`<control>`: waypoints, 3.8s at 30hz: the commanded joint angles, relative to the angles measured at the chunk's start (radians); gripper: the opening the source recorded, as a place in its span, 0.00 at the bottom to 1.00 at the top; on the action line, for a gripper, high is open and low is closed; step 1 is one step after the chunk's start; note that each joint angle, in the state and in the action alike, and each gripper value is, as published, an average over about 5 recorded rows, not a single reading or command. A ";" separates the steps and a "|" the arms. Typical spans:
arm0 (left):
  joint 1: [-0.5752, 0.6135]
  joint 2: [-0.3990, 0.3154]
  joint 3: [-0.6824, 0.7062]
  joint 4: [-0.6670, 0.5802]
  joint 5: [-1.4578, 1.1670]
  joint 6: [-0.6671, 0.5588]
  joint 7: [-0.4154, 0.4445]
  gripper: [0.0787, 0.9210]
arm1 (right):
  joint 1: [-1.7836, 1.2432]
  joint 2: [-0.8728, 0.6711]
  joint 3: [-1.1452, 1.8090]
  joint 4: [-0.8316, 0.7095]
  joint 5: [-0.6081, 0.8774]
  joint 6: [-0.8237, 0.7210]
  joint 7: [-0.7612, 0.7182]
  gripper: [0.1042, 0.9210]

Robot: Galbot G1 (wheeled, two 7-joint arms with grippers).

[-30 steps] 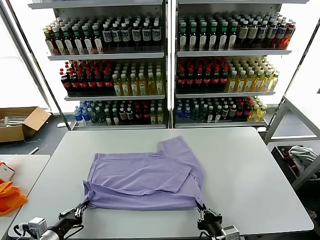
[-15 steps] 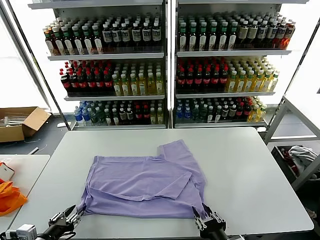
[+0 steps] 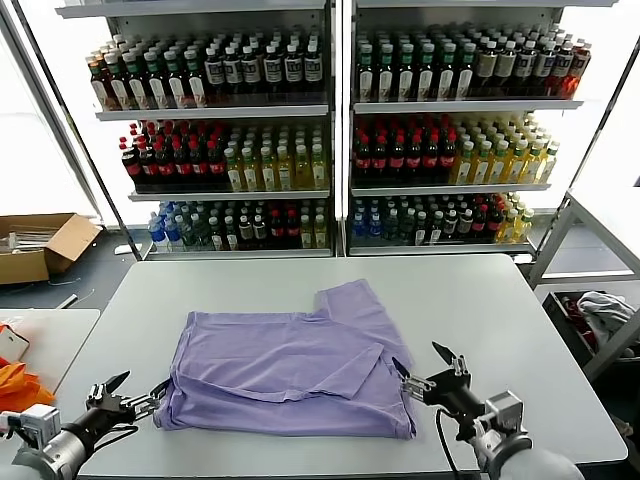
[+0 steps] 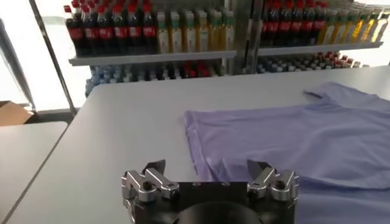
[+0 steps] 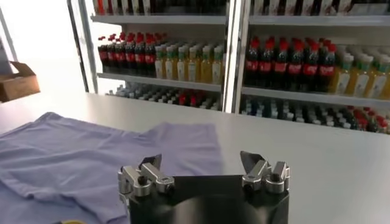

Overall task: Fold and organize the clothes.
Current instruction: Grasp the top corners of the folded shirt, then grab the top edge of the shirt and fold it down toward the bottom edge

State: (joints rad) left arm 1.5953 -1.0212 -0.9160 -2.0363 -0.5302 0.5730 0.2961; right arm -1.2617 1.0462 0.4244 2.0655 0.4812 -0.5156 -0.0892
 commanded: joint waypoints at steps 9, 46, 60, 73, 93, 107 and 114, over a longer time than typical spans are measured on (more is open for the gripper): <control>-0.666 0.151 0.467 0.545 -0.018 -0.011 0.047 0.88 | 0.738 0.148 -0.299 -0.730 0.079 -0.064 -0.080 0.88; -0.680 0.112 0.528 0.645 0.020 0.000 0.055 0.69 | 0.767 0.332 -0.332 -1.039 -0.066 -0.062 -0.100 0.78; -0.684 0.098 0.491 0.630 -0.002 -0.025 0.059 0.21 | 0.718 0.322 -0.315 -0.911 -0.005 -0.059 -0.074 0.28; -0.605 0.116 0.403 0.440 -0.107 -0.041 0.019 0.01 | 0.605 0.234 -0.286 -0.573 0.179 -0.063 -0.011 0.00; -0.206 0.125 0.220 0.096 -0.115 -0.025 -0.016 0.01 | 0.105 -0.002 -0.076 -0.008 0.279 -0.063 0.052 0.00; 0.010 0.112 0.102 0.025 -0.054 -0.009 -0.008 0.01 | -0.252 0.045 0.040 0.070 0.167 -0.045 0.008 0.00; 0.016 0.118 0.095 0.048 -0.017 -0.004 -0.001 0.01 | -0.298 0.046 0.048 0.064 0.149 -0.024 -0.009 0.00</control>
State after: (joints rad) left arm 1.5129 -0.9029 -0.7779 -1.9594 -0.5940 0.5606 0.2888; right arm -1.4046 1.0928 0.4330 2.0784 0.6627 -0.5546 -0.0865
